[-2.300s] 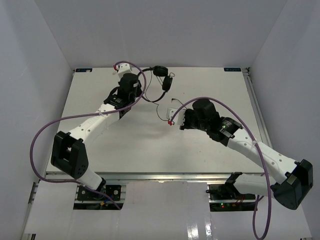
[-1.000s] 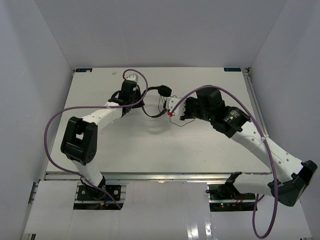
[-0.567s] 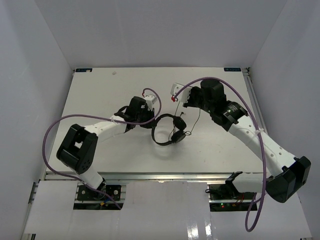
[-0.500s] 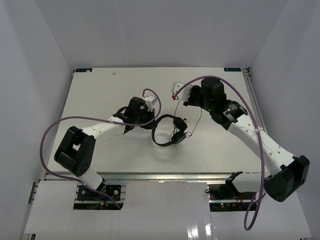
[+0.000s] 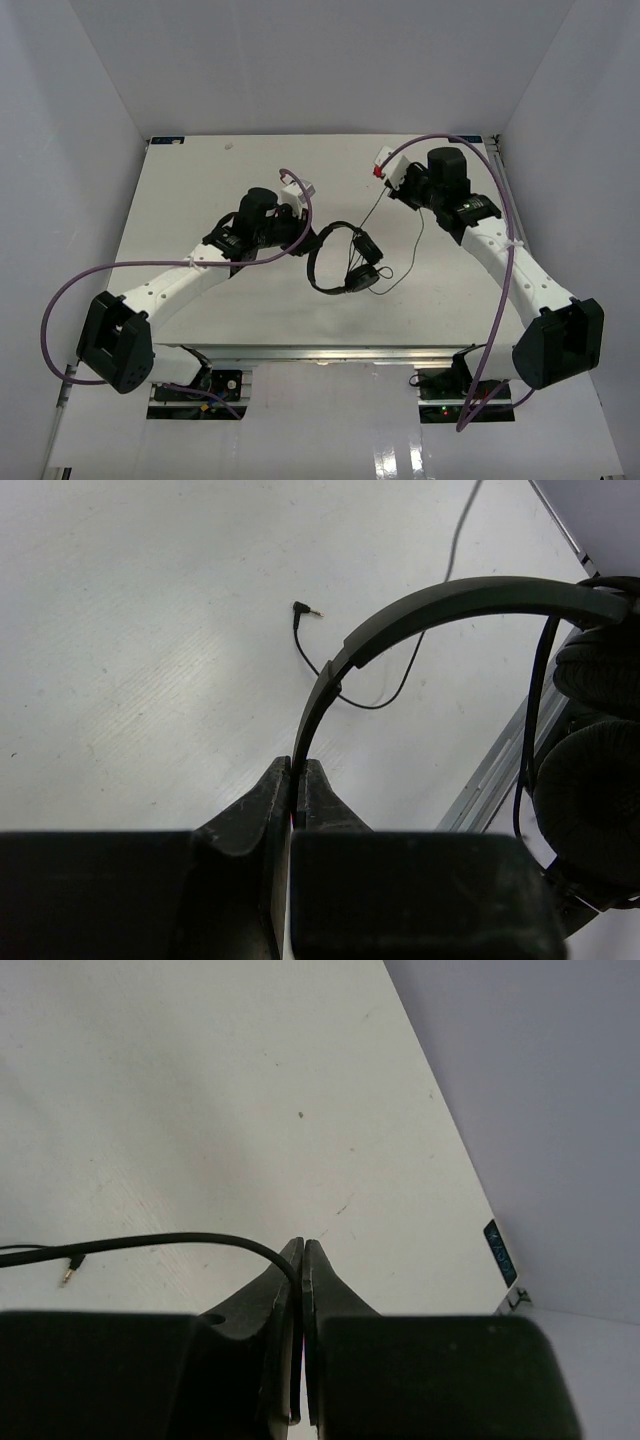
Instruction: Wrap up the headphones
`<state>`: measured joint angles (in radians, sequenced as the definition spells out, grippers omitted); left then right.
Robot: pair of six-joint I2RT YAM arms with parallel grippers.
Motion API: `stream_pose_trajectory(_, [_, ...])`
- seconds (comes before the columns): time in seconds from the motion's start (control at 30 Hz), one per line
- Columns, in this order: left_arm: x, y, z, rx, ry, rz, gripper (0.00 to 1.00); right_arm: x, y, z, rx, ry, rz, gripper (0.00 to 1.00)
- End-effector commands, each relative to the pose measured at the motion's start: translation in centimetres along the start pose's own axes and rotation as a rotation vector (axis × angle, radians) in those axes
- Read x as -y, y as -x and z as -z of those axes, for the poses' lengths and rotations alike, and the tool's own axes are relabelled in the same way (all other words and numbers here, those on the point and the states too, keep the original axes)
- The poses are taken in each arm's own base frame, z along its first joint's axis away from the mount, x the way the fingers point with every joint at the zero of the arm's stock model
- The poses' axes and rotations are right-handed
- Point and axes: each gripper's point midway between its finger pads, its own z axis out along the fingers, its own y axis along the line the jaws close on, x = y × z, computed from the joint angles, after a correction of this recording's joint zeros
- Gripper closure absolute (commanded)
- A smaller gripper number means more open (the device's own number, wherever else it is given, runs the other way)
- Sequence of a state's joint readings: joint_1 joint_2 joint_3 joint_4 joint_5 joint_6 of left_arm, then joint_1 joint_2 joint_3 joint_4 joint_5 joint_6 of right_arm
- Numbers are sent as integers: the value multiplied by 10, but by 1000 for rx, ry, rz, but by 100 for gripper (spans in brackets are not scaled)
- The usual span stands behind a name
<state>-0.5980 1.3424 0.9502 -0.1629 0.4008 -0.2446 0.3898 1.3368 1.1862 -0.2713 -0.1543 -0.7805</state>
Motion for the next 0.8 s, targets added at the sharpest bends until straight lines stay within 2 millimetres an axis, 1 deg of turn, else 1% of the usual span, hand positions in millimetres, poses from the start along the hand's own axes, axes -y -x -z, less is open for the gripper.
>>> stream_pose_trajectory(0.0, [19, 39, 19, 84, -25, -37, 100, -9, 20, 7, 176, 105, -170, 92])
stream_pose_trajectory(0.13, [27, 49, 22, 103, -47, -34, 100, -28, 12, 3, 204, 212, -264, 92])
stream_pose_trajectory(0.2, [32, 59, 25, 124, -60, -37, 100, -48, 10, 0, 231, 309, -310, 92])
stream_pose_trajectory(0.3, [46, 87, 36, 176, -84, -43, 100, -68, 11, -3, 272, 419, -365, 92])
stream_pose_trajectory(0.33, [50, 94, 39, 184, -91, -42, 100, -80, 16, -3, 307, 488, -391, 92])
stream_pose_trajectory(0.37, [55, 103, 42, 196, -98, -45, 100, -81, 16, -3, 311, 494, -394, 92])
stream_pose_trajectory(0.4, [62, 116, 48, 216, -107, -47, 100, -89, 20, -4, 347, 558, -431, 92])
stream_pose_trajectory(0.47, [71, 136, 56, 243, -120, -51, 100, -96, 25, -5, 379, 618, -468, 90])
stream_pose_trajectory(0.5, [78, 149, 62, 266, -122, -52, 100, -98, 27, -4, 392, 640, -480, 89])
stream_pose_trajectory(0.57, [85, 165, 70, 290, -120, -53, 100, -100, 34, -5, 430, 685, -504, 87])
stream_pose_trajectory(0.7, [89, 193, 87, 337, -70, -45, 100, -105, 46, -4, 511, 772, -553, 84])
stream_pose_trajectory(0.77, [86, 205, 94, 356, -26, -53, 100, -108, 47, -3, 529, 800, -578, 83])
